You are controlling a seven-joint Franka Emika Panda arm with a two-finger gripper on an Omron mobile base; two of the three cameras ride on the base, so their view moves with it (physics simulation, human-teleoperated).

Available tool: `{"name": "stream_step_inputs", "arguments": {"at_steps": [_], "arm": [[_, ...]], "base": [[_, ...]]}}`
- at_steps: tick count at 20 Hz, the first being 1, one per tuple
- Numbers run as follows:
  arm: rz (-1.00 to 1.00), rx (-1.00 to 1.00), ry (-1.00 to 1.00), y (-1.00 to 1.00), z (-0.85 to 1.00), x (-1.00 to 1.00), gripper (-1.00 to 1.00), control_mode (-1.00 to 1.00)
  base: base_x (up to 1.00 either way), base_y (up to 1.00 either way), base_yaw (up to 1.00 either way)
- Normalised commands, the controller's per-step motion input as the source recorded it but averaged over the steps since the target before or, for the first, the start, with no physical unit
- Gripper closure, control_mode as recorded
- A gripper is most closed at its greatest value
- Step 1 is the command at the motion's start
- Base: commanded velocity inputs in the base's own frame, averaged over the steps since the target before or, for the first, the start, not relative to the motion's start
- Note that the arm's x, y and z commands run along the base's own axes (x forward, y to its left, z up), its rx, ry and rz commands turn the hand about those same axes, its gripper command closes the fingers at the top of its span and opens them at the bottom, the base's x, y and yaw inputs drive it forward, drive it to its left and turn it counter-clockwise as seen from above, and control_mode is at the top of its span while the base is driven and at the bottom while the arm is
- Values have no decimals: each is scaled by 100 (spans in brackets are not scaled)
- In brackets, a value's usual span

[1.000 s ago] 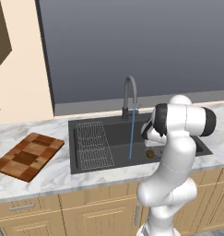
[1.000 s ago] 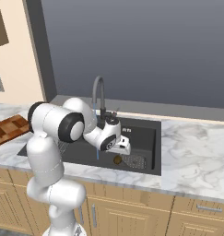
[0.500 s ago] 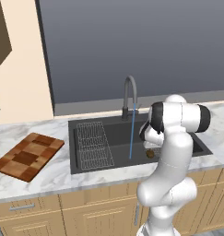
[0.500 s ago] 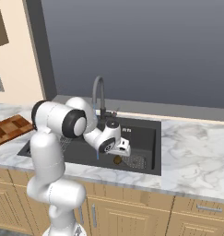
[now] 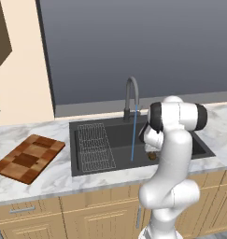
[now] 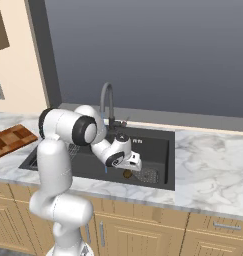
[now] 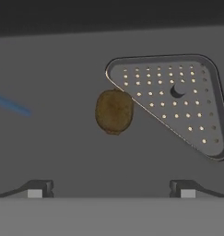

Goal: Pick the kiwi from the sink and place it on the cutting board to airdry. Then turn off the sink faucet.

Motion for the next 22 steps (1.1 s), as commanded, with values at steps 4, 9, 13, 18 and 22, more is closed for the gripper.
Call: {"name": "stream_step_inputs", "arguments": {"at_steps": [4, 9, 13, 18, 22], "arm": [[0, 0, 0, 0, -14, 16, -100, -100], [0, 0, 0, 0, -12, 16, -100, -100], [0, 0, 0, 0, -13, 13, -100, -100], [0, 0, 0, 0, -13, 14, -100, -100], [0, 0, 0, 0, -13, 12, -100, -100]], "base": [[0, 0, 0], [0, 0, 0], [0, 0, 0], [0, 0, 0], [0, 0, 0]]}}
